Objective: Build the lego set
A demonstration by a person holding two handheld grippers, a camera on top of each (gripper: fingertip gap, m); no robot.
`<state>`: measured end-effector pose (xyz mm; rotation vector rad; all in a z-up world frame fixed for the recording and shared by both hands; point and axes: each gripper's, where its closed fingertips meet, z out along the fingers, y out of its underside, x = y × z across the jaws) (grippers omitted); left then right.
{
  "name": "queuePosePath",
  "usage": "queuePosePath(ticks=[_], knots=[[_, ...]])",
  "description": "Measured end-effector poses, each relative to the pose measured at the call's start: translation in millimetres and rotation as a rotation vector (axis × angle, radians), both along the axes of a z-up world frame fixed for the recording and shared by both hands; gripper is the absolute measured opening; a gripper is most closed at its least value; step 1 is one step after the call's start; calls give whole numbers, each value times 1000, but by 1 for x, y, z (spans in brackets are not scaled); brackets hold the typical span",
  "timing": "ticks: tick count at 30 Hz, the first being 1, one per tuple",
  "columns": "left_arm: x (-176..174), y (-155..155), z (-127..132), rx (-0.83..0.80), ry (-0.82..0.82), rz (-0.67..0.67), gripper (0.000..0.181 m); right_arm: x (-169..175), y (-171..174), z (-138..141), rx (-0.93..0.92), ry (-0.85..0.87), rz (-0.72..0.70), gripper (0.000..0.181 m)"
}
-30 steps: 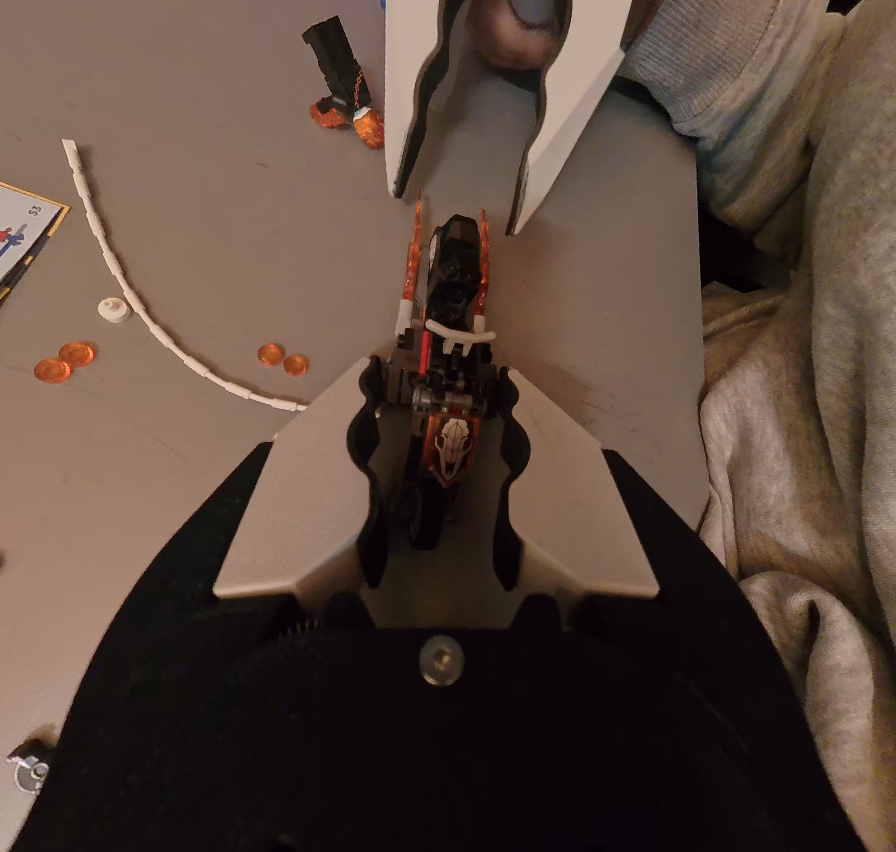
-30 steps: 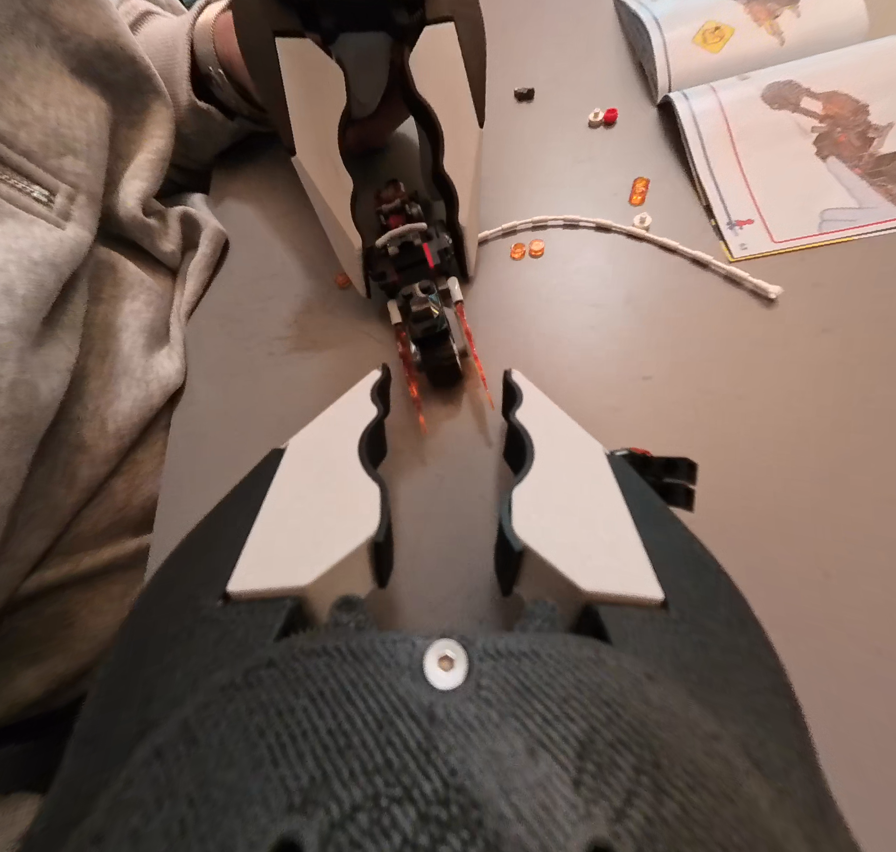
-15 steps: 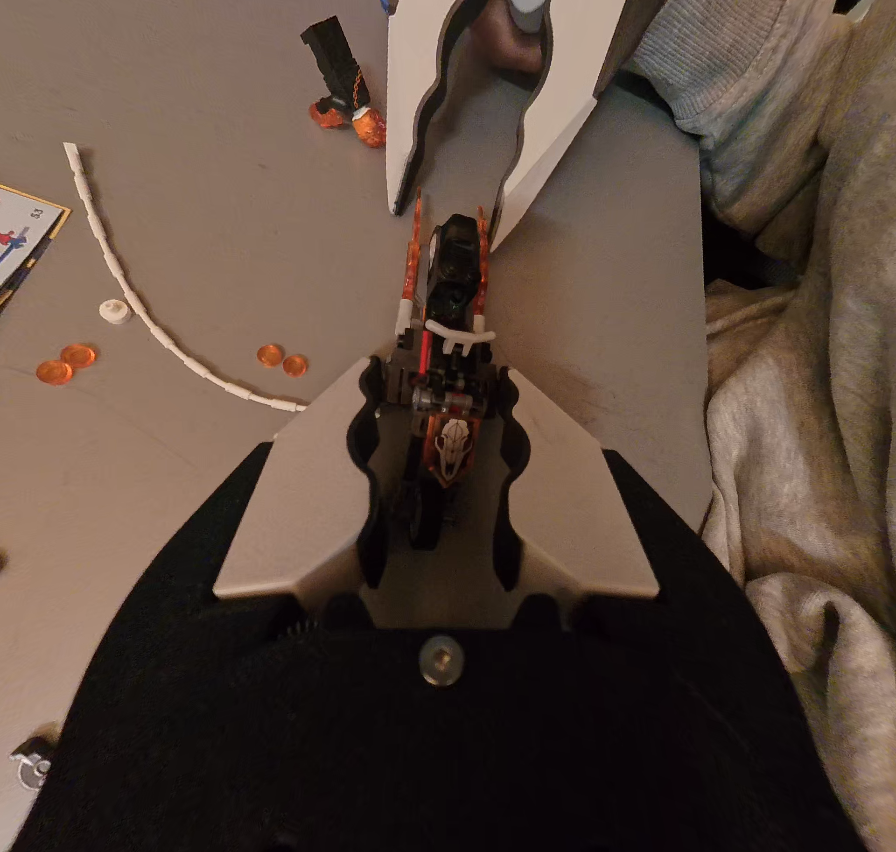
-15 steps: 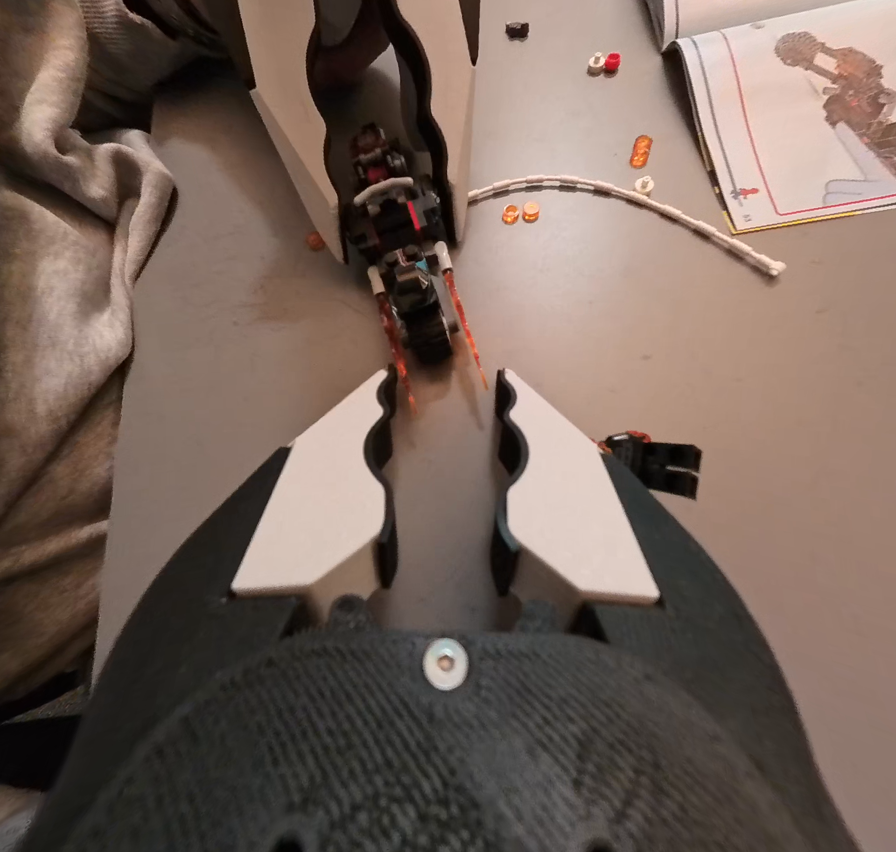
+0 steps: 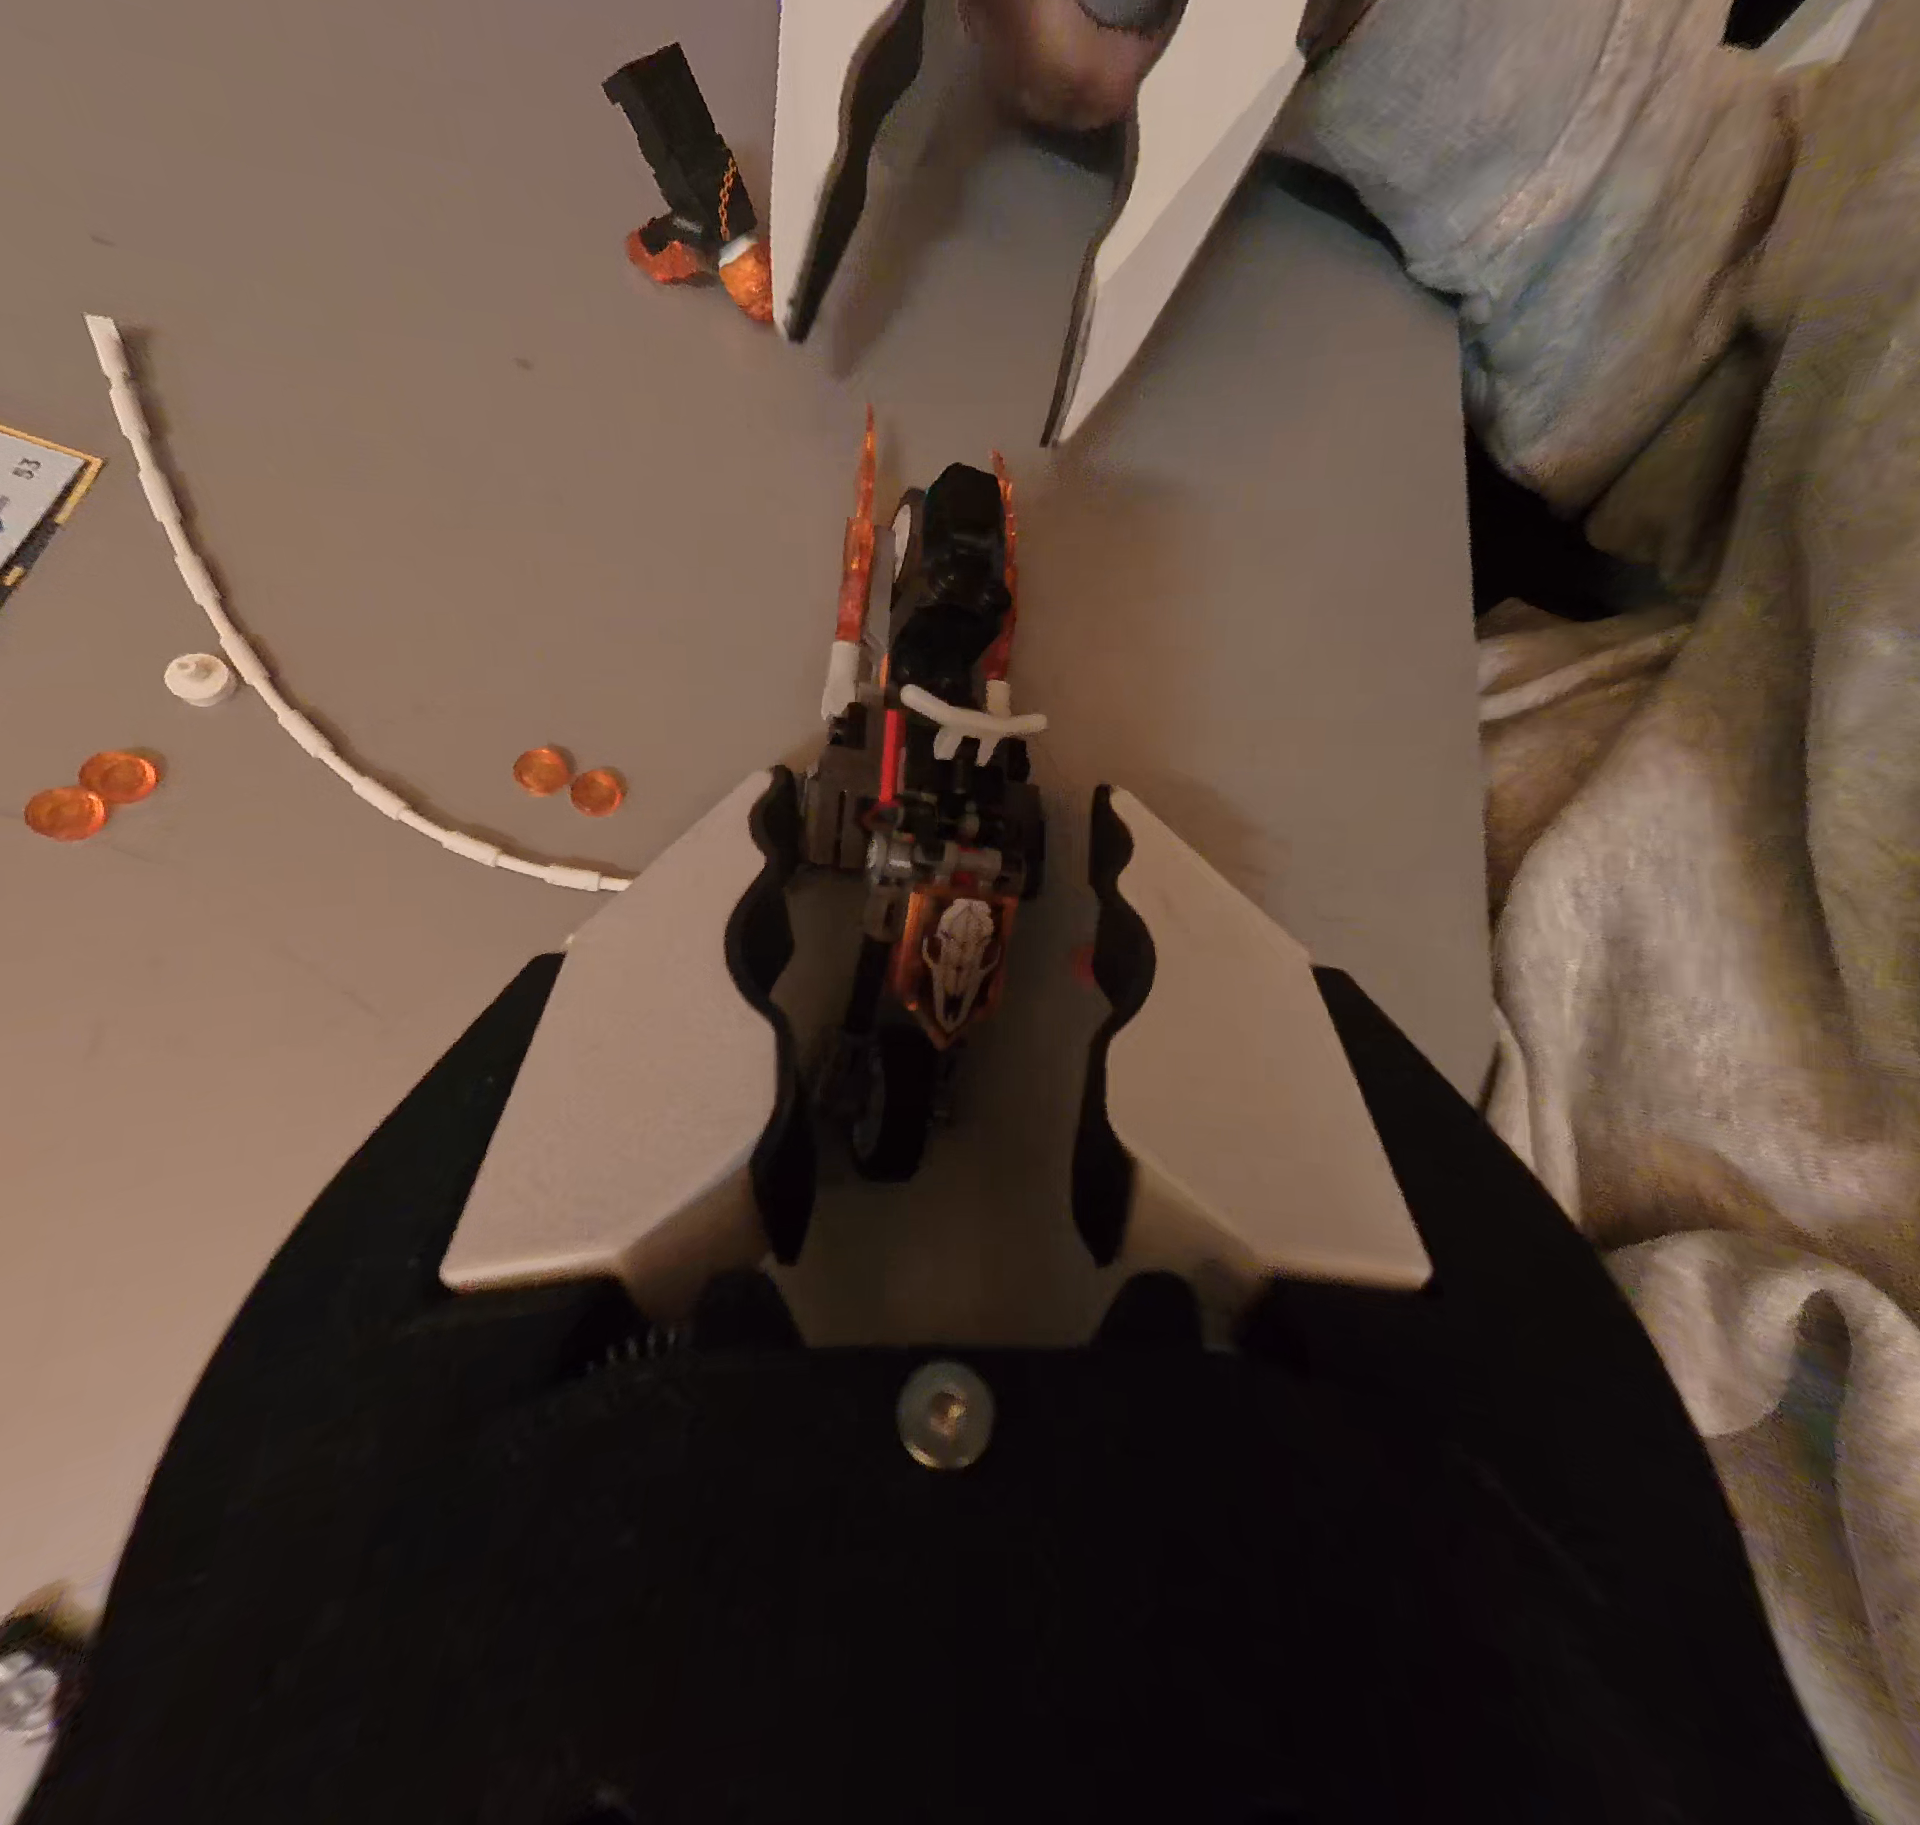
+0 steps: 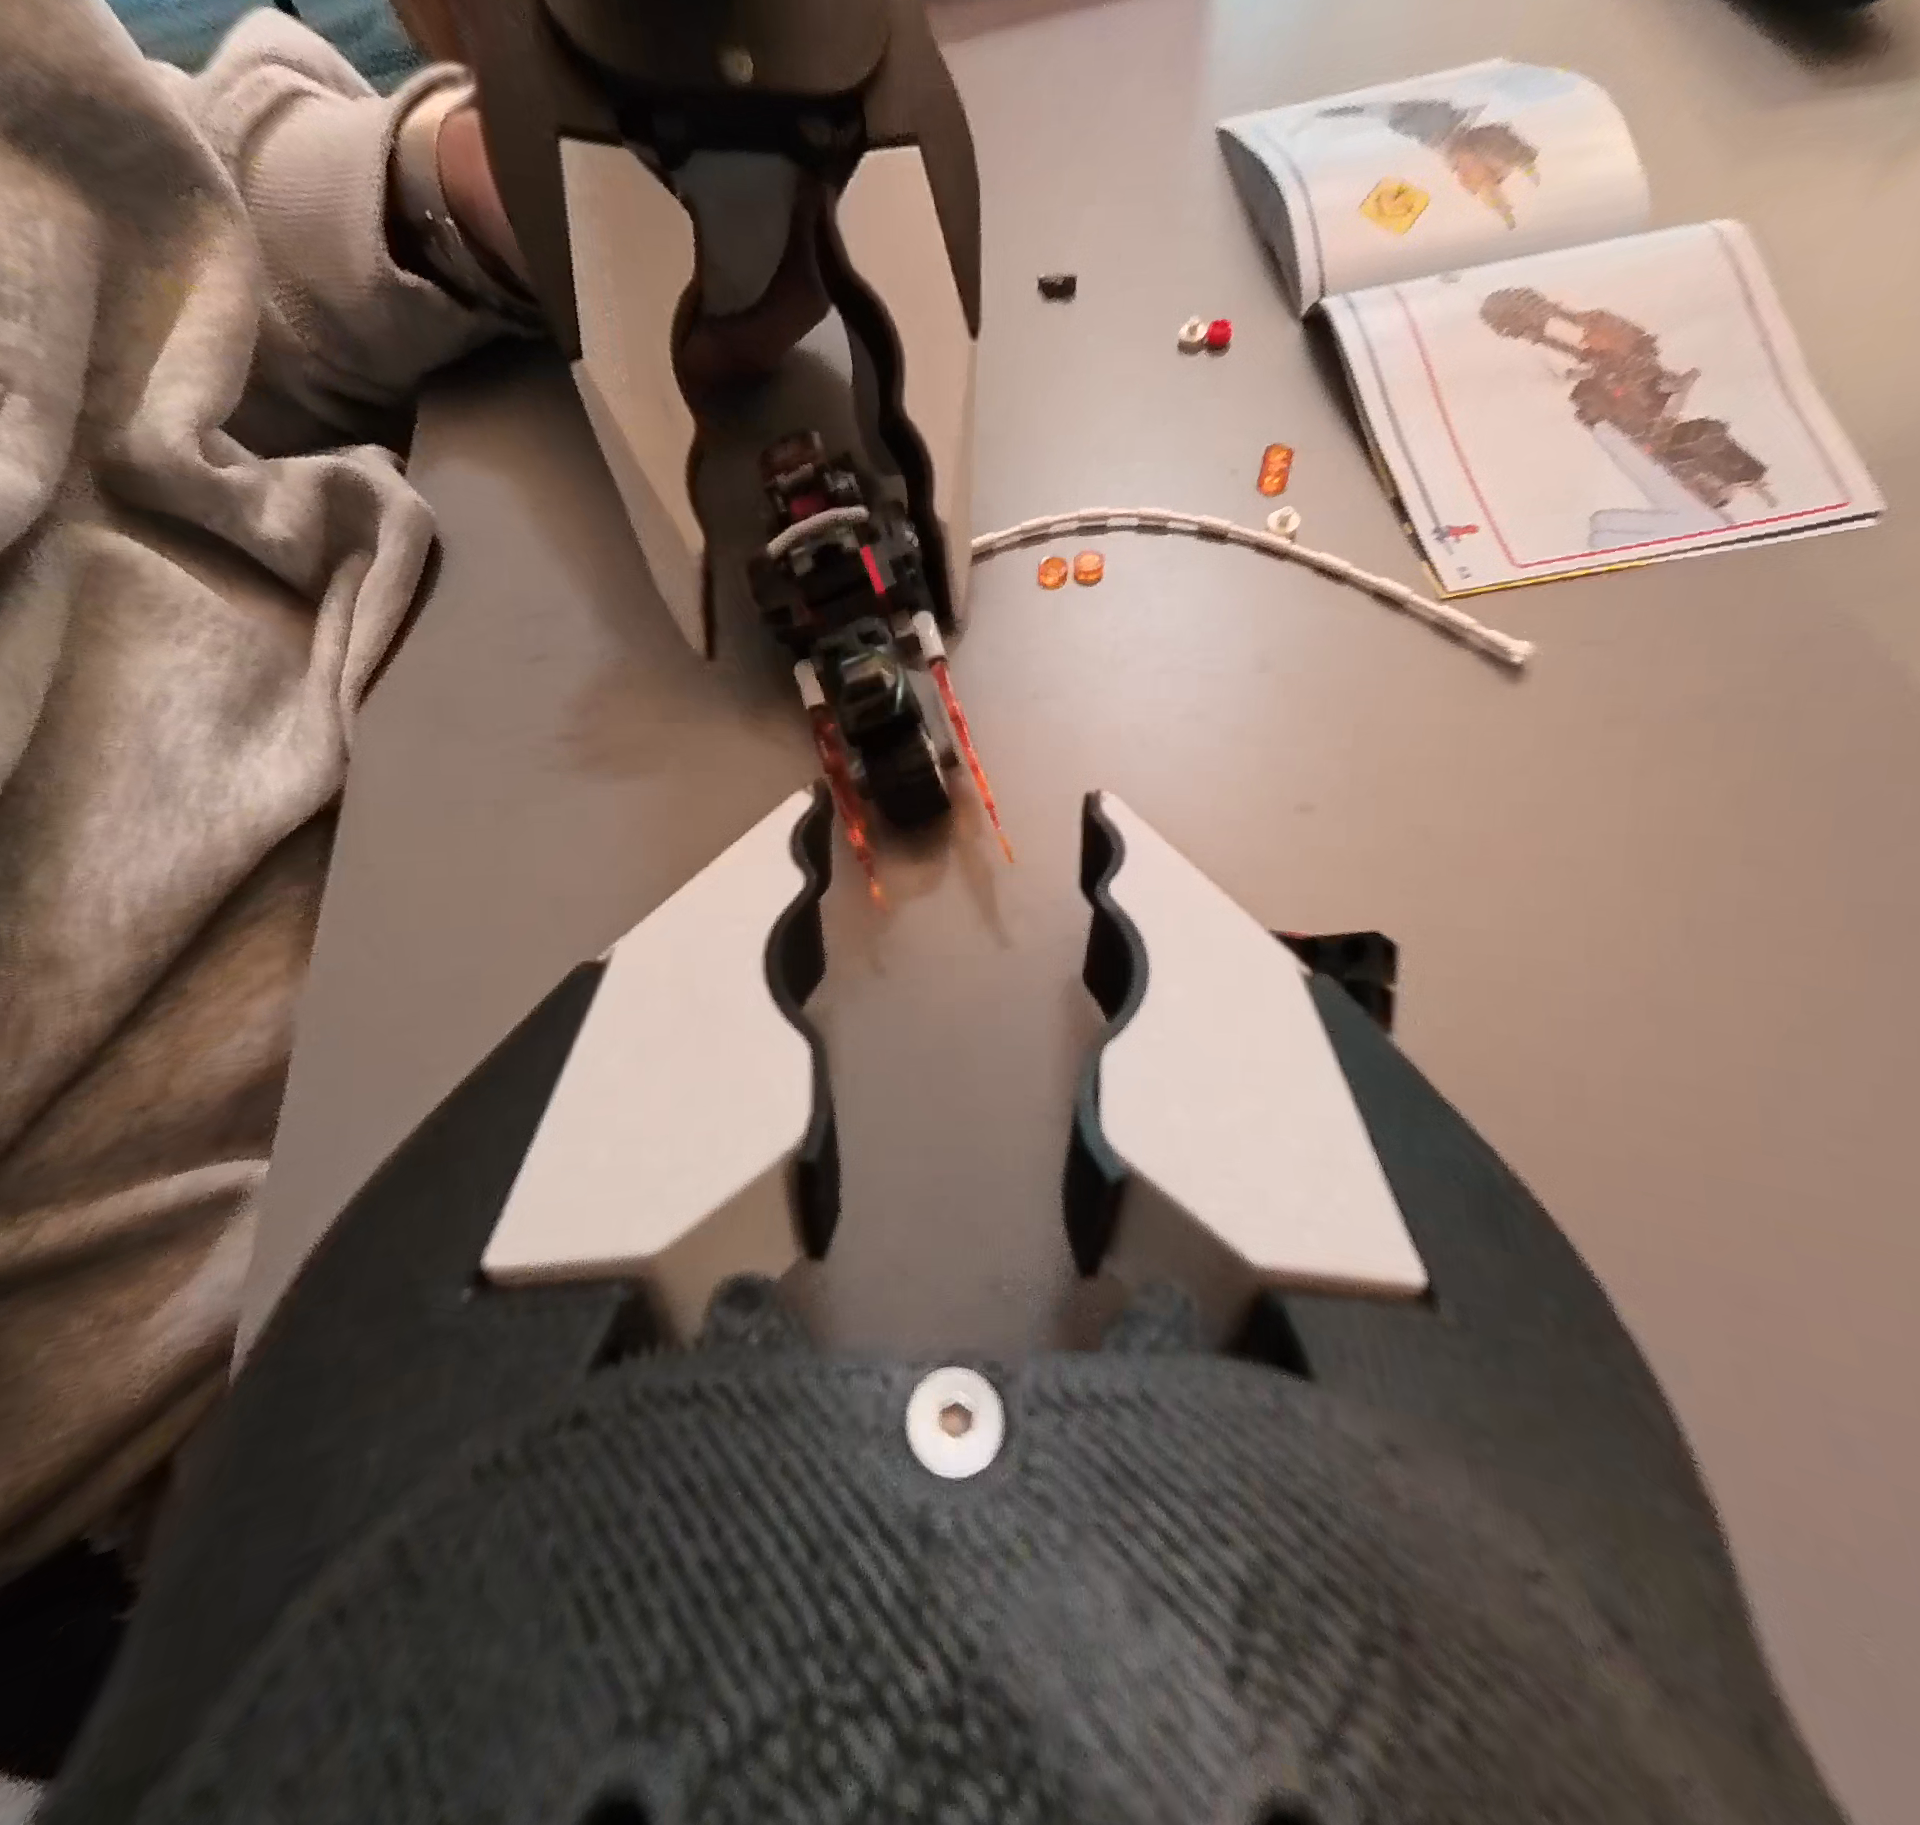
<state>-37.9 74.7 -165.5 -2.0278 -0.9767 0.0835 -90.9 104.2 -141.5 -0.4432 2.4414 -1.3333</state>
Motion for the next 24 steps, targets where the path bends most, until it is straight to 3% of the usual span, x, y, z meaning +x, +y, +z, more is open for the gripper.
queuePosePath(ticks=[7,13,19,24], knots=[[-7,-8,23,143,64,85,71,-15,2,29,-159,-5,-66,43],[-15,-28,53,279,180,194,72,-30,6,53,-292,6,-143,37],[-23,-82,99,403,425,442,75,-41,9,65,-359,76,-232,34],[-4,-115,119,374,597,557,66,-29,17,79,-467,53,-273,35]])
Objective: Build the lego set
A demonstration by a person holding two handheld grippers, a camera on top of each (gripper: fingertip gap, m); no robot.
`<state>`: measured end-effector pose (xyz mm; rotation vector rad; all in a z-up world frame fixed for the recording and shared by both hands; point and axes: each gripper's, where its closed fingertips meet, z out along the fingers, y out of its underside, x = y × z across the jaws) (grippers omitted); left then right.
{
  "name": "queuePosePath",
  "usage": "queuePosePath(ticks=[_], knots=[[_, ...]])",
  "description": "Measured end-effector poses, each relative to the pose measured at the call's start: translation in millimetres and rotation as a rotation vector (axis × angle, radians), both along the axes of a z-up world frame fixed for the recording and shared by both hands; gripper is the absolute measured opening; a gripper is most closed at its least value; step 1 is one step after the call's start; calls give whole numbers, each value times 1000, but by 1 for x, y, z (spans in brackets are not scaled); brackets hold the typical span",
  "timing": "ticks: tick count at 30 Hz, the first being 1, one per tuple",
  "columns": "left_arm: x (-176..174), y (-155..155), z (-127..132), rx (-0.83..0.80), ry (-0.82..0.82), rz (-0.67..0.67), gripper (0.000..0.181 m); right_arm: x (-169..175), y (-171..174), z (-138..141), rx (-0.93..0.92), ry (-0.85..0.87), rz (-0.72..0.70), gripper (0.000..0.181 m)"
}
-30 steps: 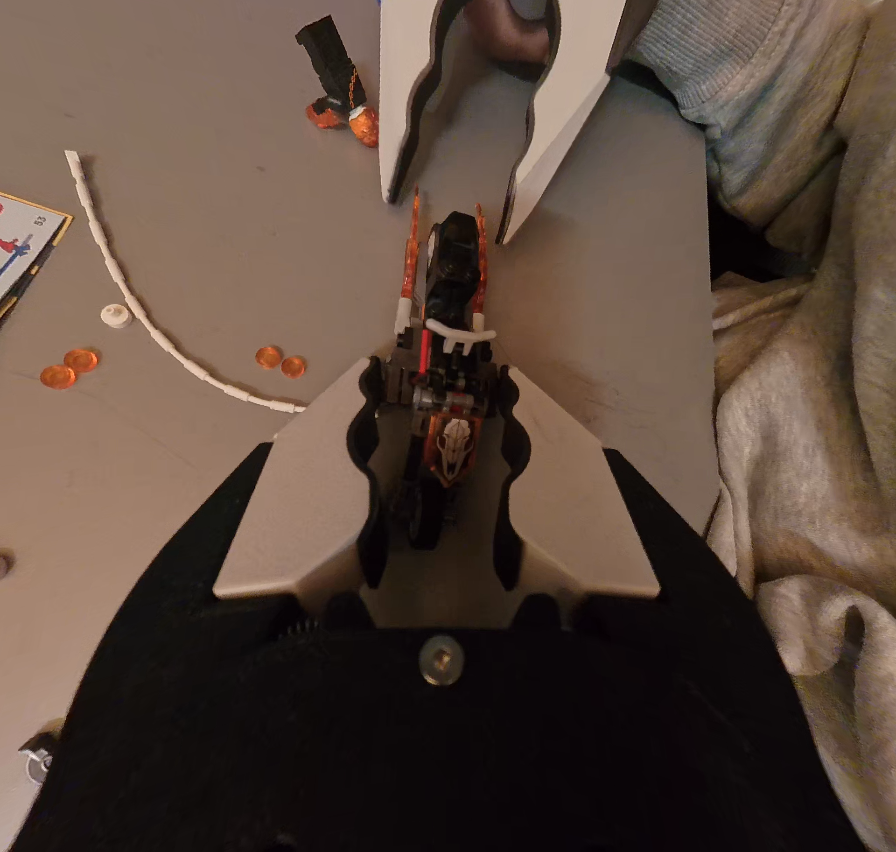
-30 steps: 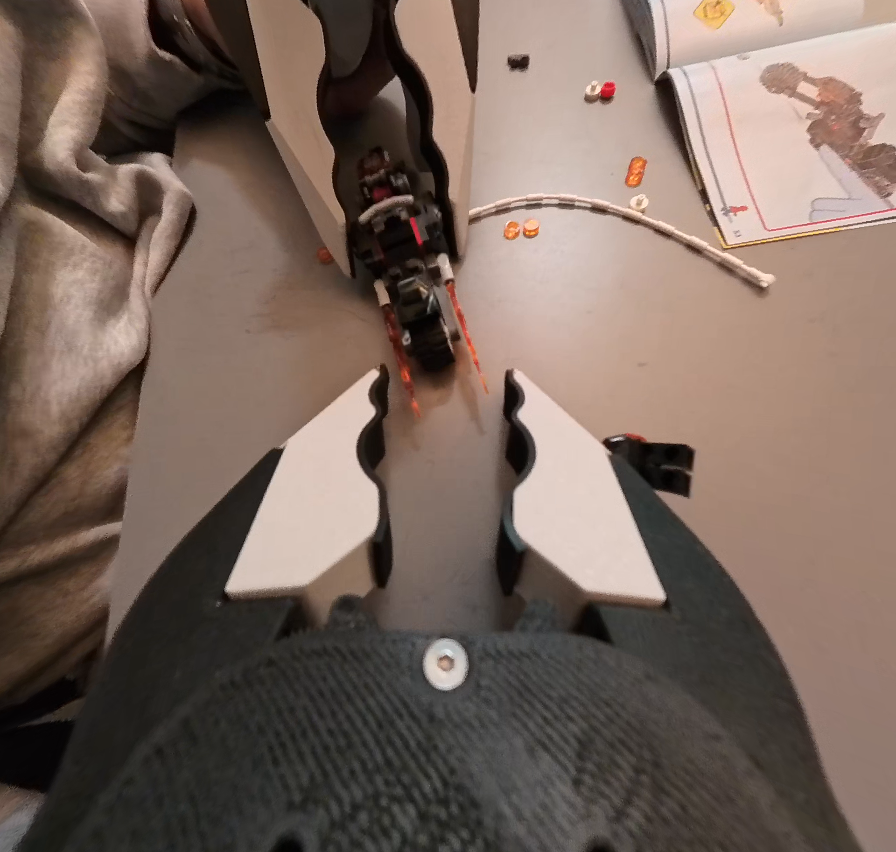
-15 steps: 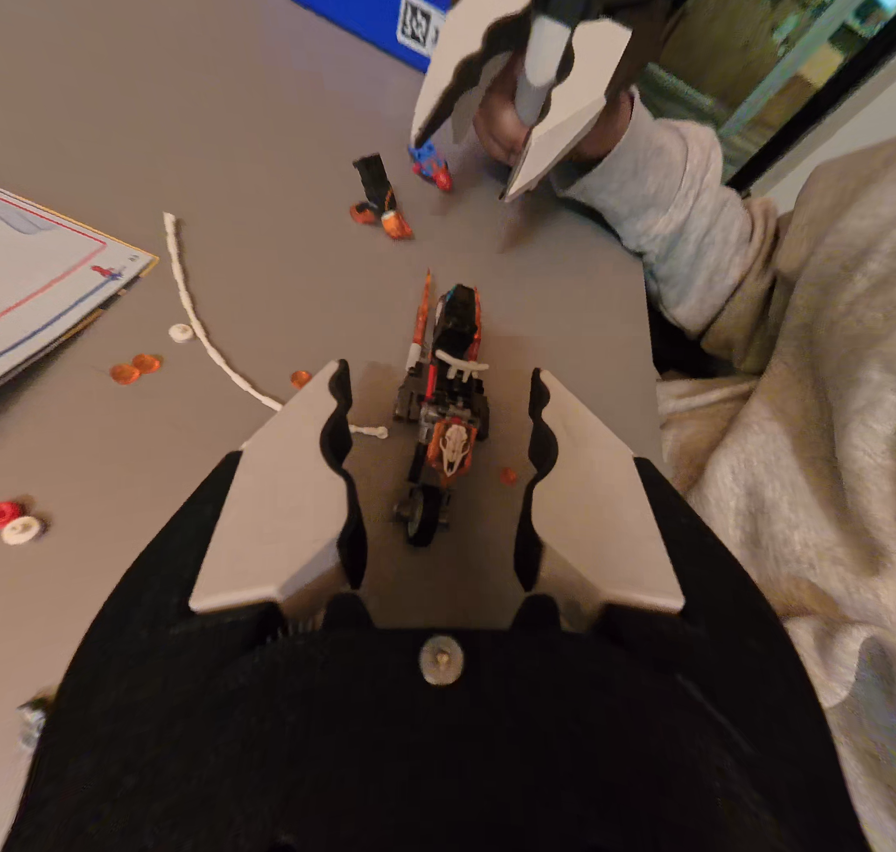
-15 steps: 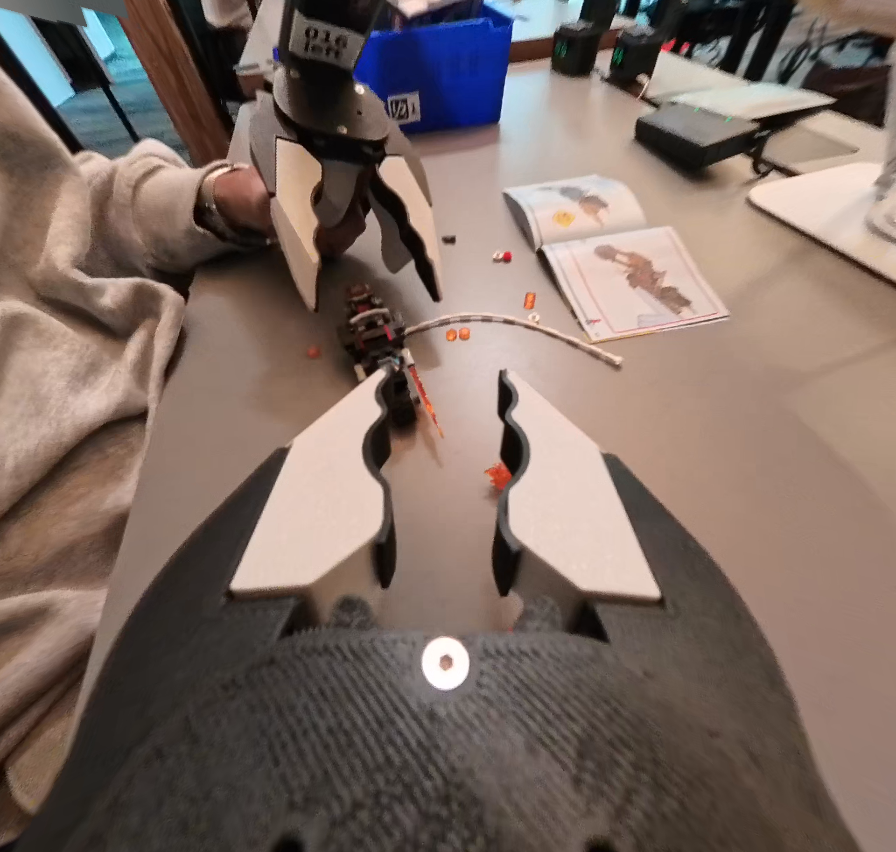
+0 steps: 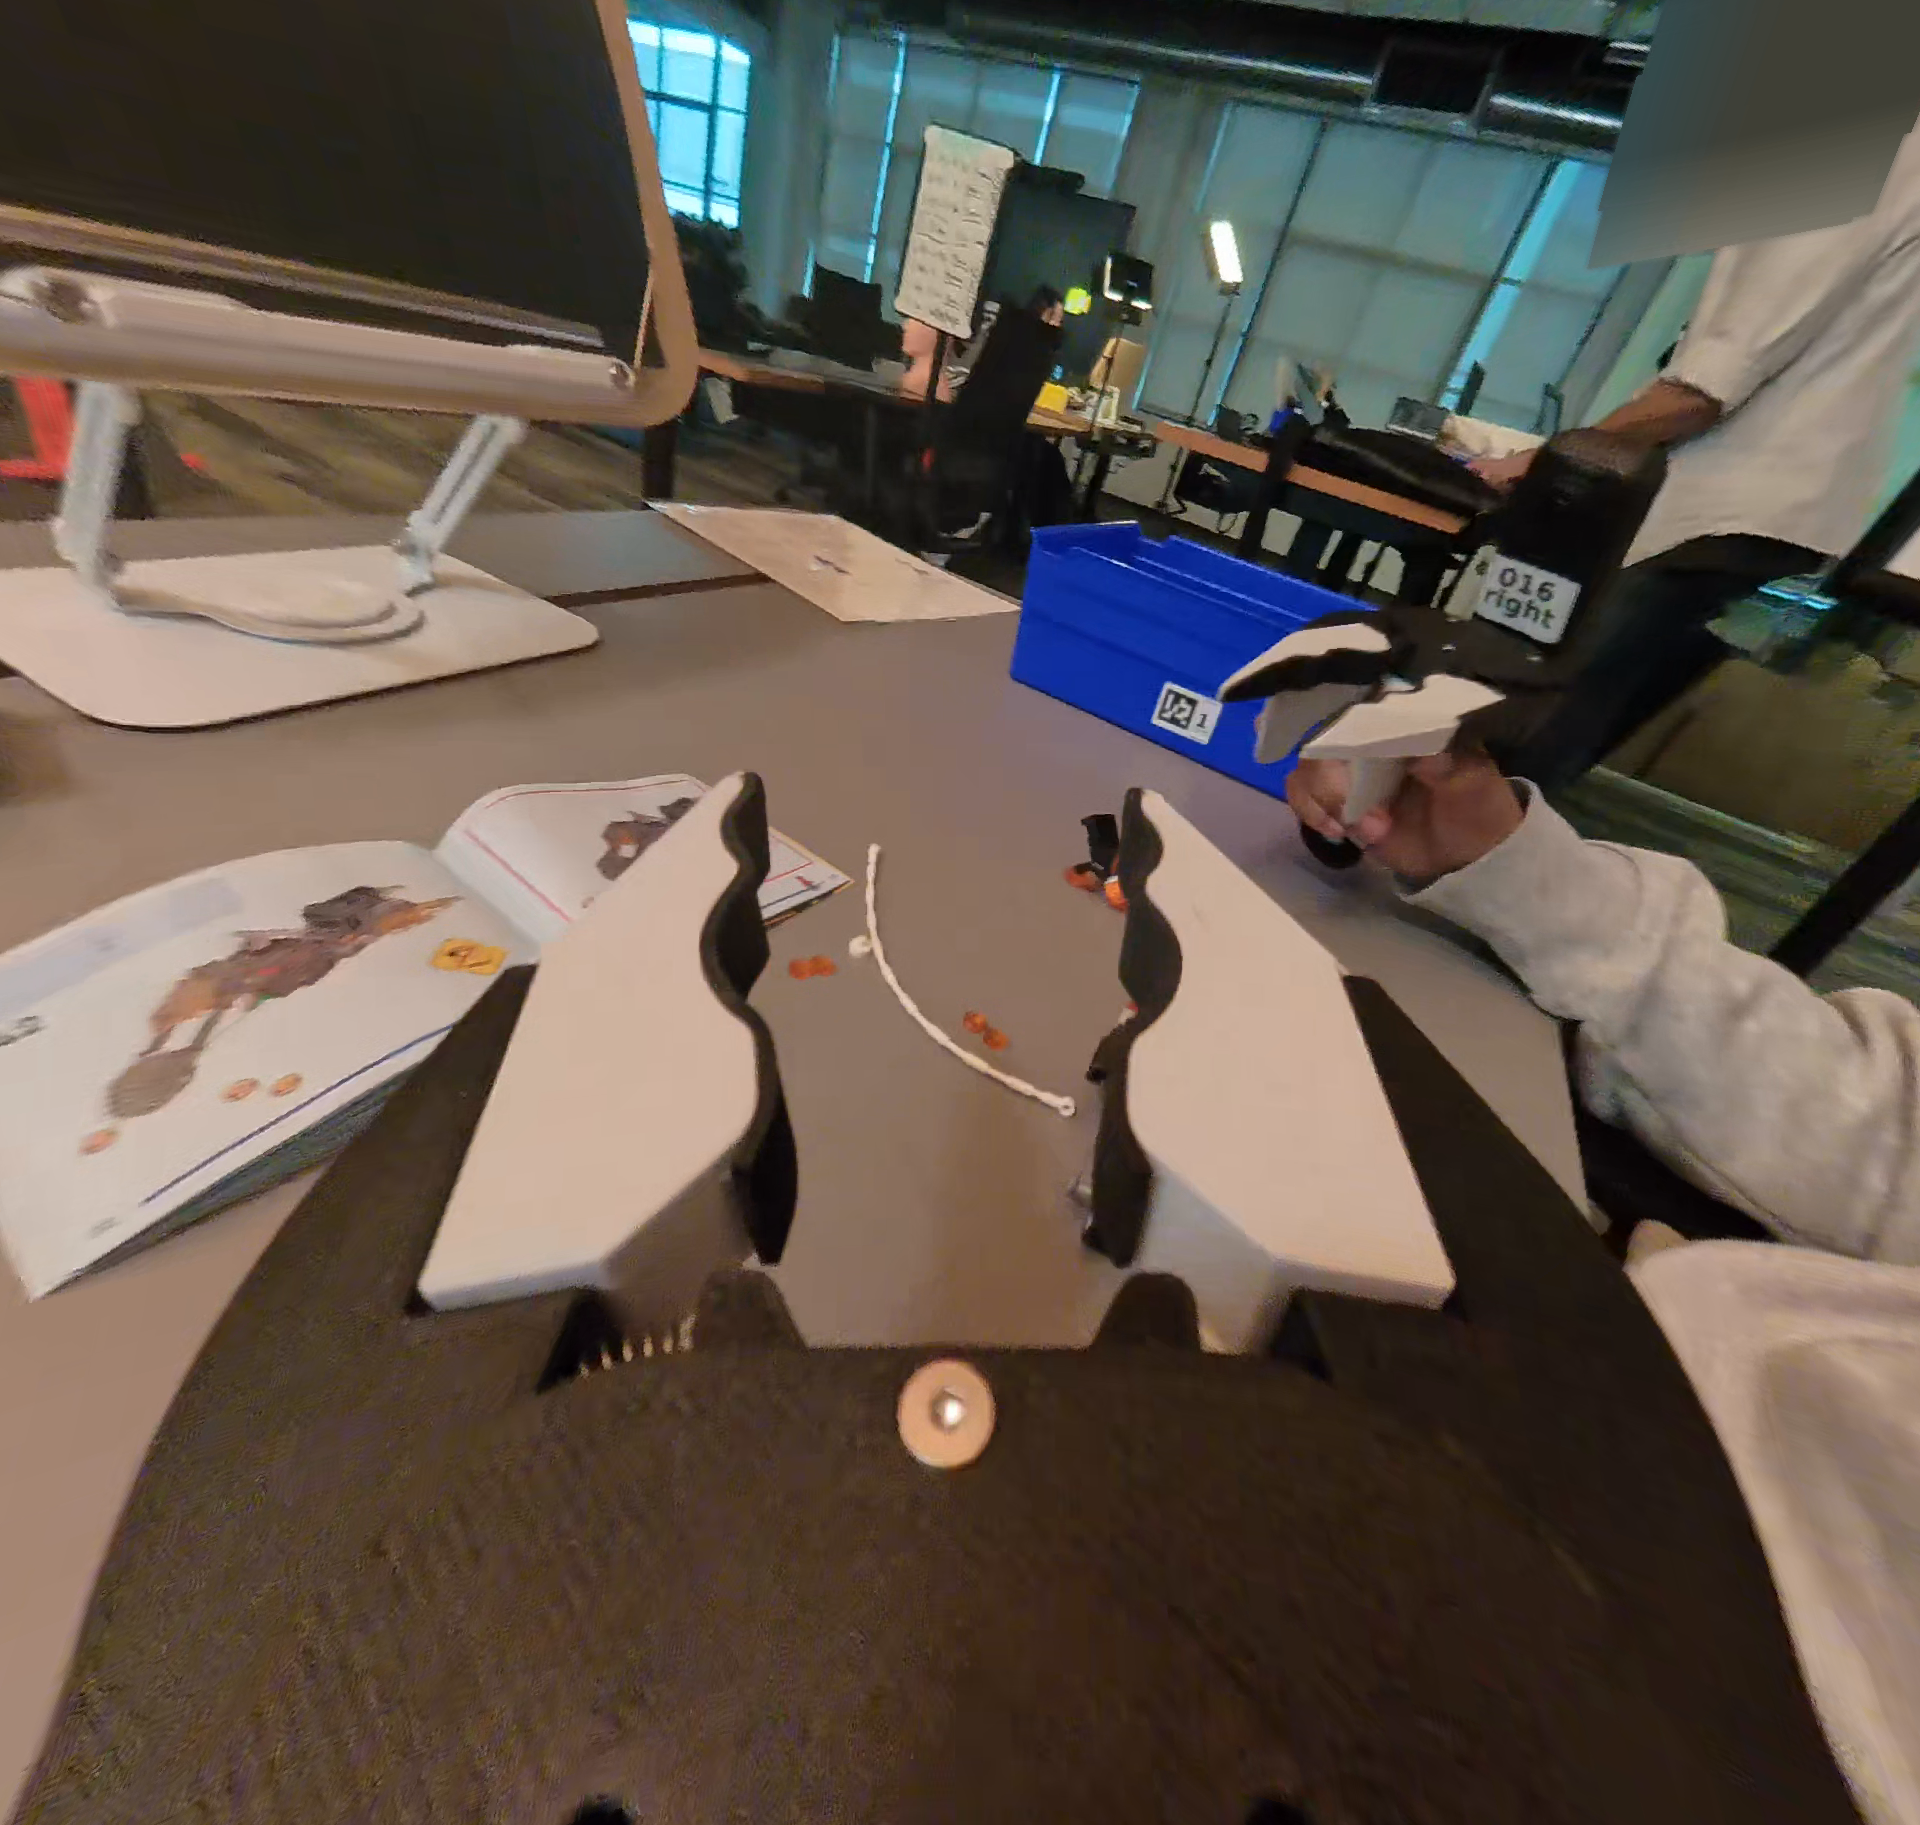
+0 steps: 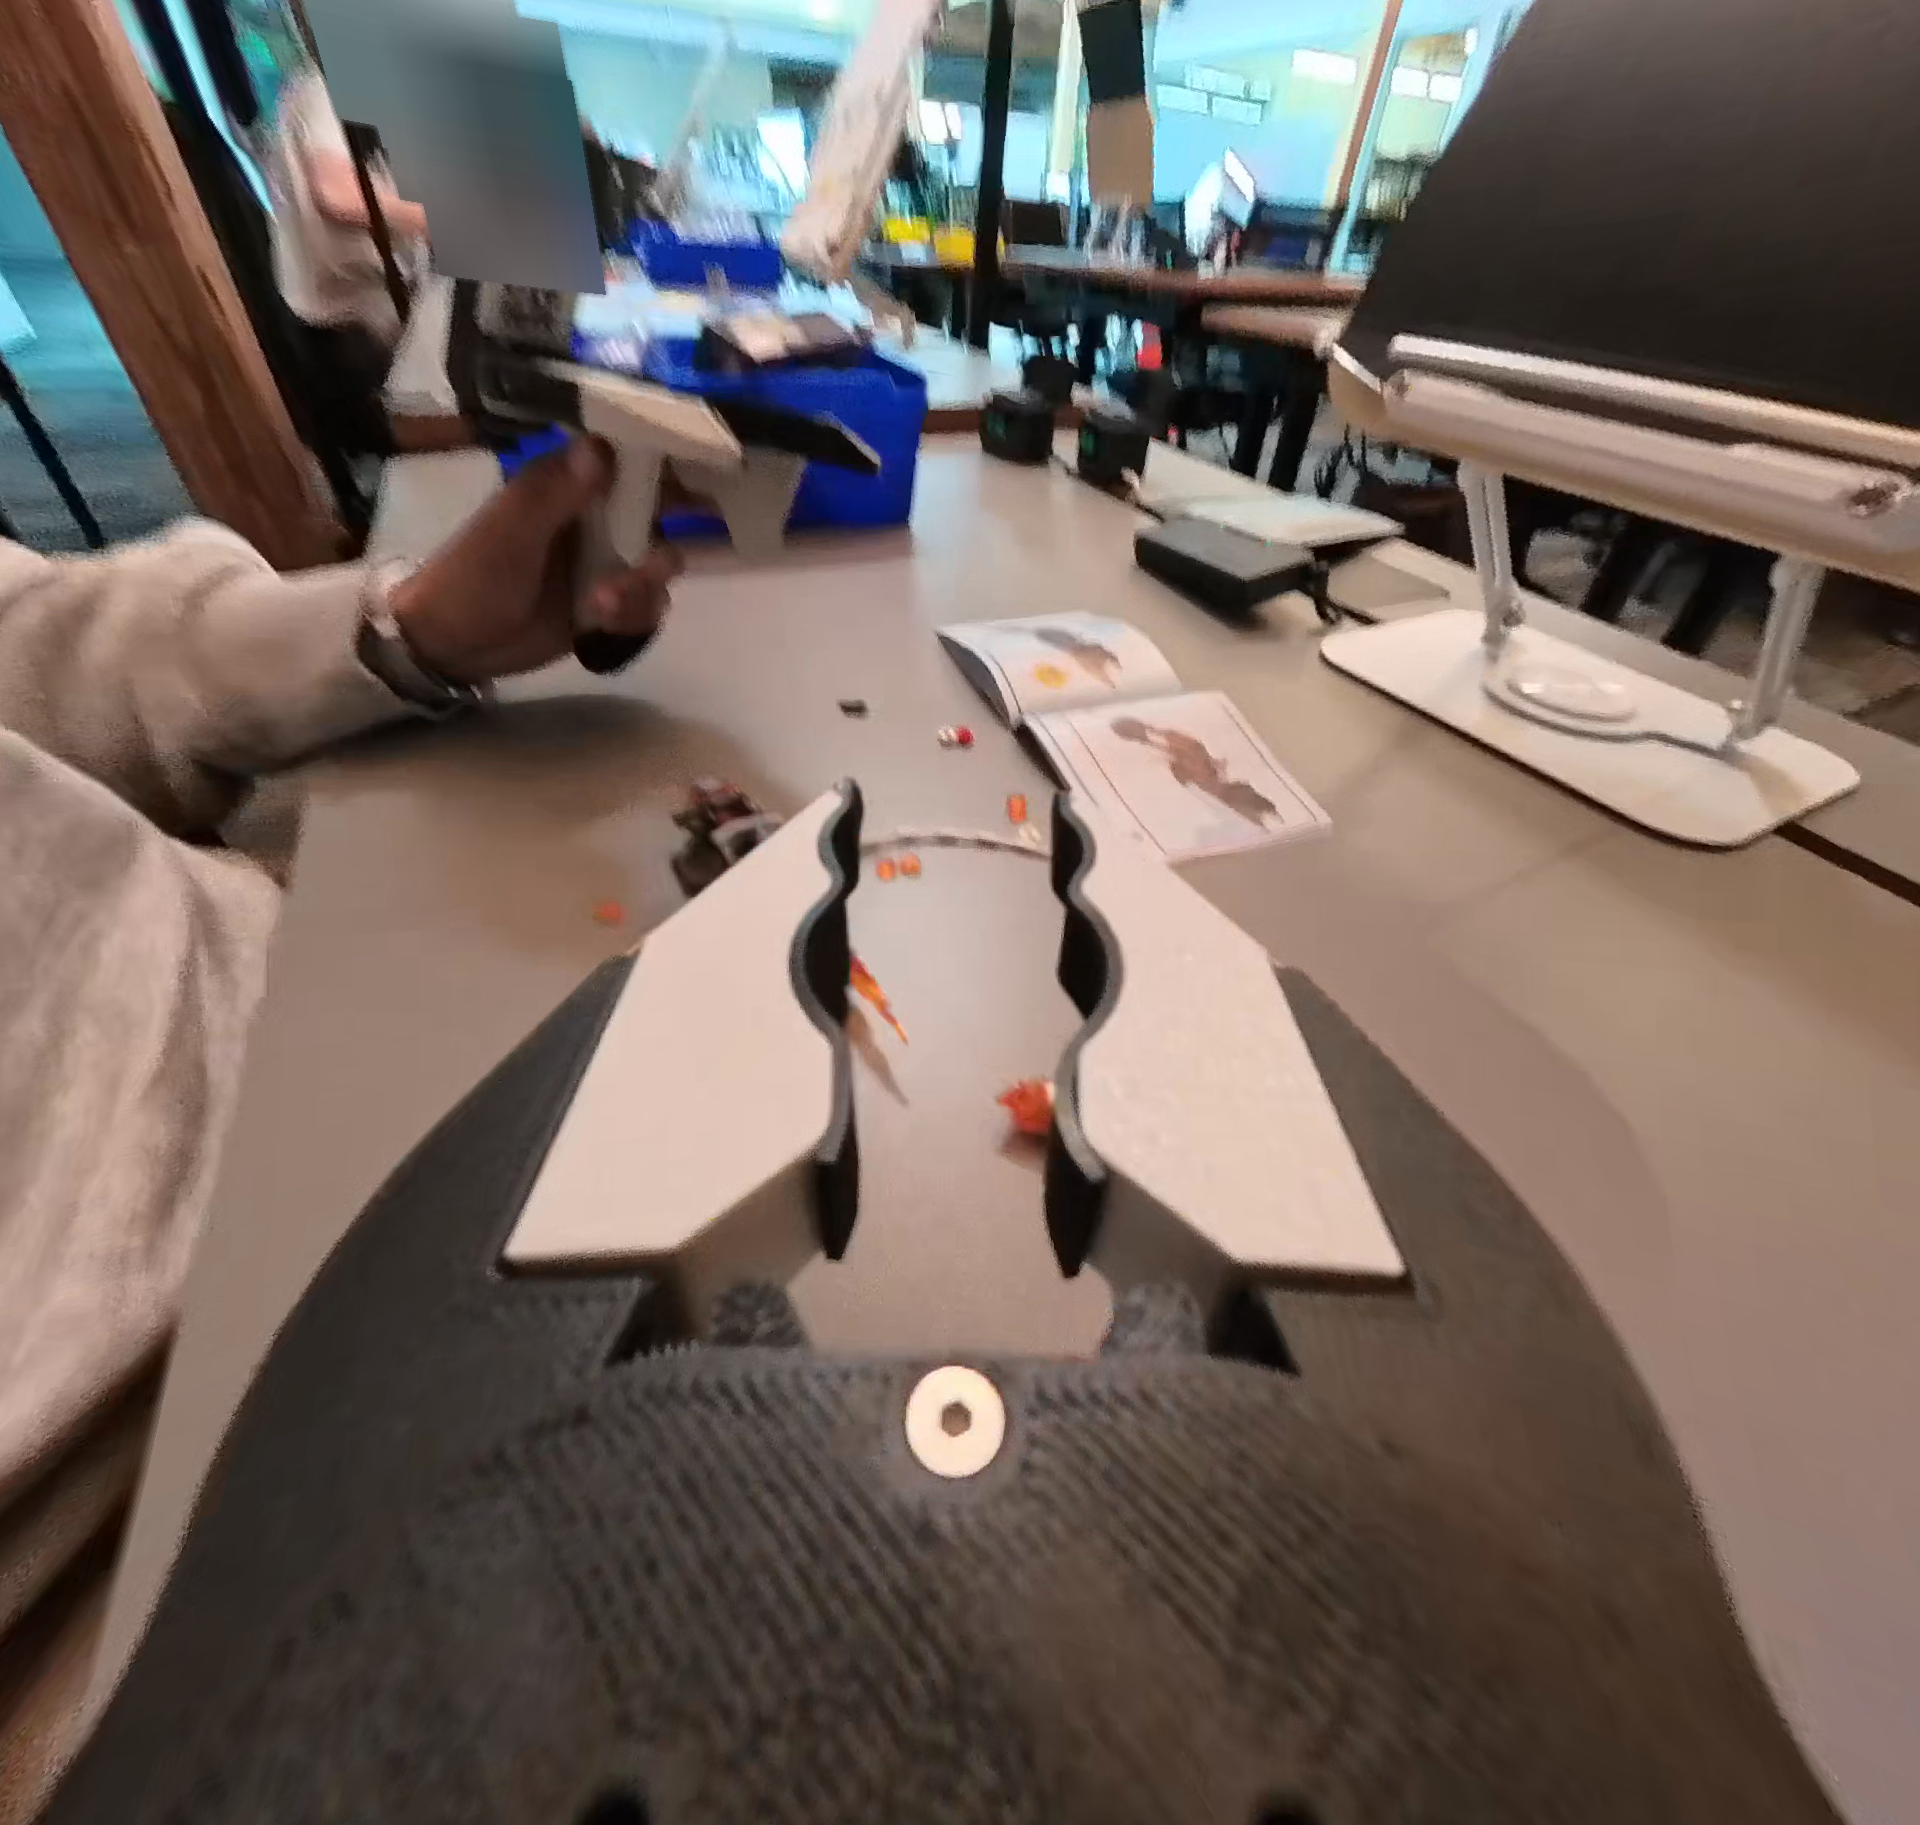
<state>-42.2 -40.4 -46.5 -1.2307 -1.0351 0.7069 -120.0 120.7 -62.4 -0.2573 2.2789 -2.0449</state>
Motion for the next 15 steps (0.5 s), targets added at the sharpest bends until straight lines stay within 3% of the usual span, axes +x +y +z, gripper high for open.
queuePosePath(ticks=[5,10,12,13,15], knots=[[13,-3,-5,-32,-2,14,59,7,13,14,-123,-153,39,36],[18,-5,0,16,27,-17,52,-2,9,1,-65,-118,-45,32],[24,-3,6,19,60,-43,32,0,6,-1,-53,-98,-62,30],[28,-2,9,12,84,-58,10,2,5,-1,-50,-92,-67,30],[32,-2,14,4,121,-50,0,8,3,-2,-48,-79,-72,28]])
